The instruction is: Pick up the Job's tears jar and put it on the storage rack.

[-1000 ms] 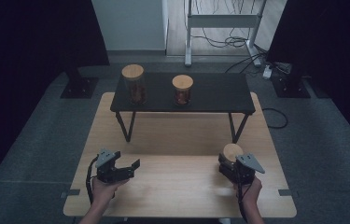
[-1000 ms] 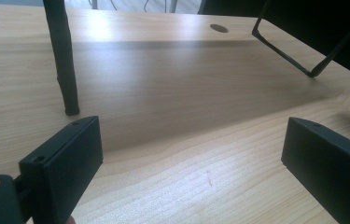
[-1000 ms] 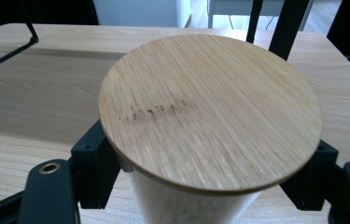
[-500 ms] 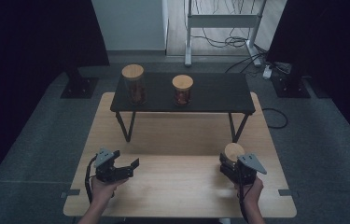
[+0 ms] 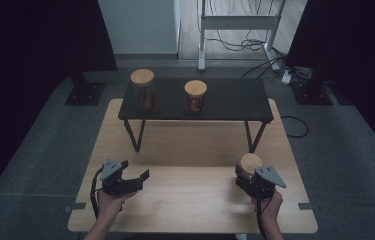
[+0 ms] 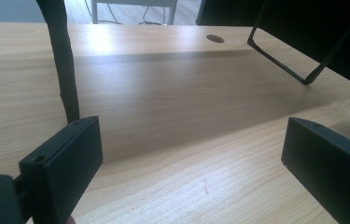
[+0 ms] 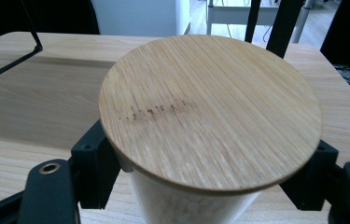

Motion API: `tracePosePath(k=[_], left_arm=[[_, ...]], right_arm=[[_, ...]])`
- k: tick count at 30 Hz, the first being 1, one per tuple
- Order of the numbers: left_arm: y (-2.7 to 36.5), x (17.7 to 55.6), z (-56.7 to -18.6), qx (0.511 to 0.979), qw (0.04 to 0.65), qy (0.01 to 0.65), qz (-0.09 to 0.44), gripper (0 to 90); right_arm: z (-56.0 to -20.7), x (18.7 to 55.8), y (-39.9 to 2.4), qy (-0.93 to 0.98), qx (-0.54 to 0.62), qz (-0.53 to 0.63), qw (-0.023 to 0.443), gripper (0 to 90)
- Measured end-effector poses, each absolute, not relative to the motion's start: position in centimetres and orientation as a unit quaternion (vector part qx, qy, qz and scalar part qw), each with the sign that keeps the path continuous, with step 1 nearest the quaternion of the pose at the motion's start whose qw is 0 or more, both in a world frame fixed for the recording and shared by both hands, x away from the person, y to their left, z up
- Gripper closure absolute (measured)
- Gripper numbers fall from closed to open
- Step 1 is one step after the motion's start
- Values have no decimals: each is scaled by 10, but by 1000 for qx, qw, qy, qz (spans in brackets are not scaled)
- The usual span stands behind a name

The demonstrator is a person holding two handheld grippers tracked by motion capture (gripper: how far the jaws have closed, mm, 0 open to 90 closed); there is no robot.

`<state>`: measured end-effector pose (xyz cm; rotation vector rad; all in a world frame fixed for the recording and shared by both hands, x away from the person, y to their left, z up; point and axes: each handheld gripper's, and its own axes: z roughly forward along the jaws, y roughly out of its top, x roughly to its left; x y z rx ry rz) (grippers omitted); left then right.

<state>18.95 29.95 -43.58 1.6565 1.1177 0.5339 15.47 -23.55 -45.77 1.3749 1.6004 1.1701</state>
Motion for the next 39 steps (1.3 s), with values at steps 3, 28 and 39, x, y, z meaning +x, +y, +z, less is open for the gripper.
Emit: tracePosePath(k=[3, 28, 39], left_arm=[[300, 189, -436, 687, 511, 466, 224, 48], [301, 187, -435, 686, 511, 467, 225, 48], [301, 187, -435, 686, 511, 467, 225, 48]], right_arm=[[-458, 155, -235, 621, 531, 453, 356, 250], [-455, 153, -236, 618, 528, 460, 358, 250], [-452, 152, -234, 616, 522, 468, 360, 250]])
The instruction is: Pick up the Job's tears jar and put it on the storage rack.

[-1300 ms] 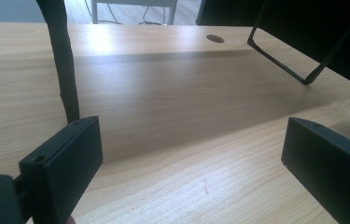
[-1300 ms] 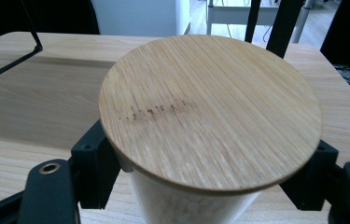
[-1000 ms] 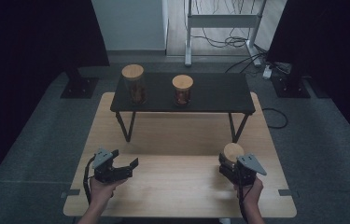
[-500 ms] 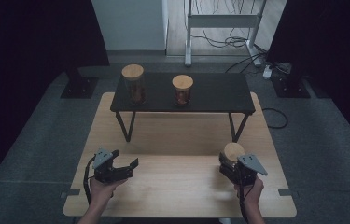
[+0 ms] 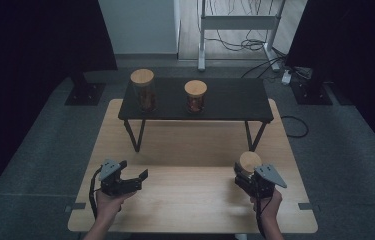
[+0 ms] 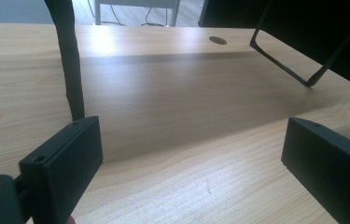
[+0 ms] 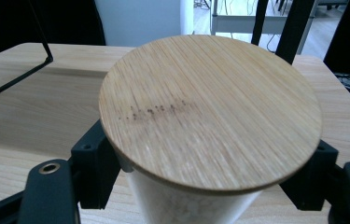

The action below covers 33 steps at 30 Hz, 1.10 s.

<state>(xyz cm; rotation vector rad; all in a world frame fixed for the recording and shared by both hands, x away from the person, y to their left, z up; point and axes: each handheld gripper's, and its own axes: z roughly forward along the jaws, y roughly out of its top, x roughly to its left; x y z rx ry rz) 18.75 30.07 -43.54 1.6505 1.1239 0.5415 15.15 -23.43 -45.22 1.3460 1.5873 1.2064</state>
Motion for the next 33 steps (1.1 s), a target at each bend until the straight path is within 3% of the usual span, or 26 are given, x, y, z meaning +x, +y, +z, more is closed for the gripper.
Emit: tracePosePath(k=[33], left_arm=[[297, 191, -439, 693, 503, 467, 220, 48]], right_arm=[[-438, 147, -232, 609, 503, 489, 370, 250]])
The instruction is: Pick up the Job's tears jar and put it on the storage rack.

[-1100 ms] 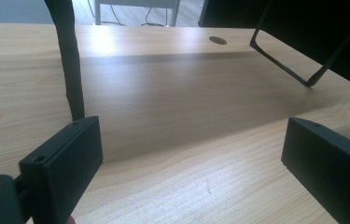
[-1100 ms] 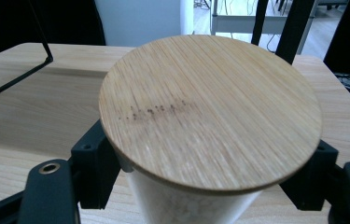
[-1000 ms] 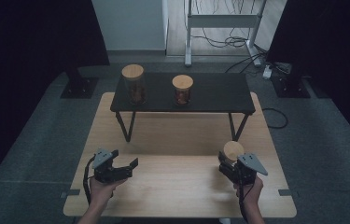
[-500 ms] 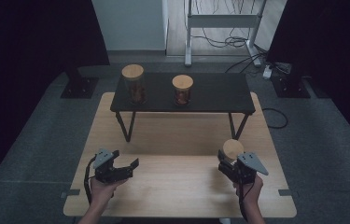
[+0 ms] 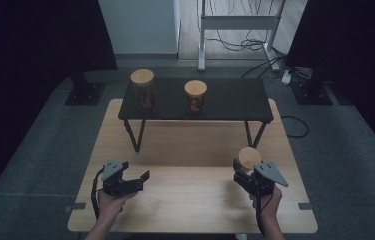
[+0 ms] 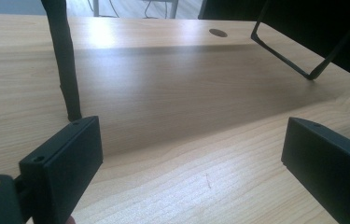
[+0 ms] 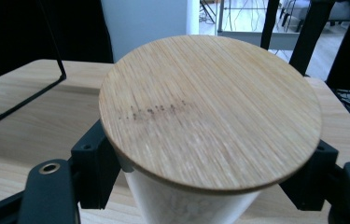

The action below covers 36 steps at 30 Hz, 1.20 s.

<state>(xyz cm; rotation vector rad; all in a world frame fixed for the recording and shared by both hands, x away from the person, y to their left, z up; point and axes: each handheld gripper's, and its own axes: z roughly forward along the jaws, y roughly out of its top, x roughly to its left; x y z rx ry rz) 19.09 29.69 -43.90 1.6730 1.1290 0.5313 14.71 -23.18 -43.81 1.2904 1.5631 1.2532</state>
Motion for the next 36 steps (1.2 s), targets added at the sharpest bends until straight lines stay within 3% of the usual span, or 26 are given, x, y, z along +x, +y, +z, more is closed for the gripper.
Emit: tracePosePath(k=[36], left_arm=[[298, 189, -437, 689, 506, 468, 223, 48]], right_arm=[[-415, 143, -234, 588, 498, 512, 380, 250]])
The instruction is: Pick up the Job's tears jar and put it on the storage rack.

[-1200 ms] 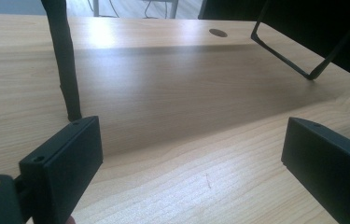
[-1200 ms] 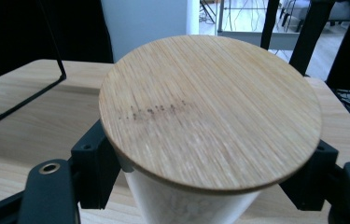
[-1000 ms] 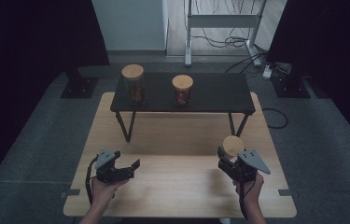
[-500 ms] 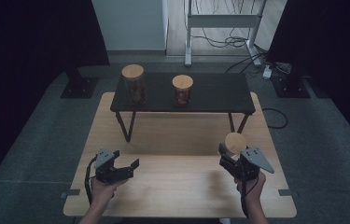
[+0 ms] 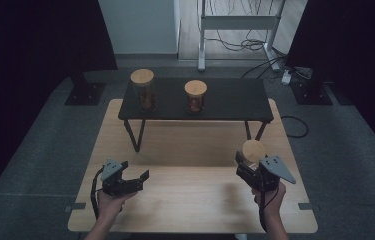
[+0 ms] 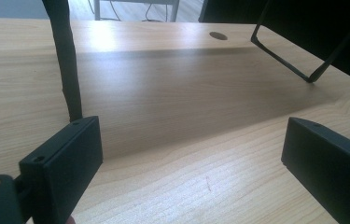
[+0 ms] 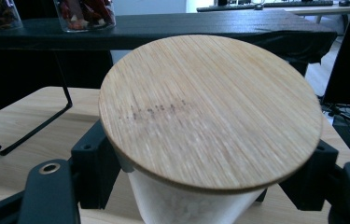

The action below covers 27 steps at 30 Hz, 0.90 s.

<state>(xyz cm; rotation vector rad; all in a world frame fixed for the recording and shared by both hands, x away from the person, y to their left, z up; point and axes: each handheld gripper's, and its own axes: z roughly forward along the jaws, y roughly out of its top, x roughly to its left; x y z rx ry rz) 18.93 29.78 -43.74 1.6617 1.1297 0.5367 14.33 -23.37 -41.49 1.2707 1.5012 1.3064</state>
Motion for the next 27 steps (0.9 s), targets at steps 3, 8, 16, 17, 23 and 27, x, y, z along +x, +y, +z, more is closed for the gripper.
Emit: tracePosePath(k=[3, 8, 16, 17, 23, 27], left_arm=[[298, 189, -437, 689, 506, 468, 223, 48], [297, 189, -437, 690, 507, 466, 223, 48], [297, 189, -437, 691, 507, 466, 222, 48], [297, 189, -437, 690, 507, 466, 222, 48], [297, 189, -437, 691, 507, 465, 222, 48], [297, 189, -437, 690, 507, 466, 222, 48]], right_arm=[[-412, 143, -233, 588, 496, 512, 382, 250], [-408, 144, -232, 587, 494, 513, 386, 250], [-402, 147, -229, 586, 489, 514, 391, 250], [-401, 148, -229, 587, 489, 514, 391, 250], [-395, 152, -227, 585, 486, 516, 394, 250], [-391, 155, -225, 583, 484, 517, 397, 250]])
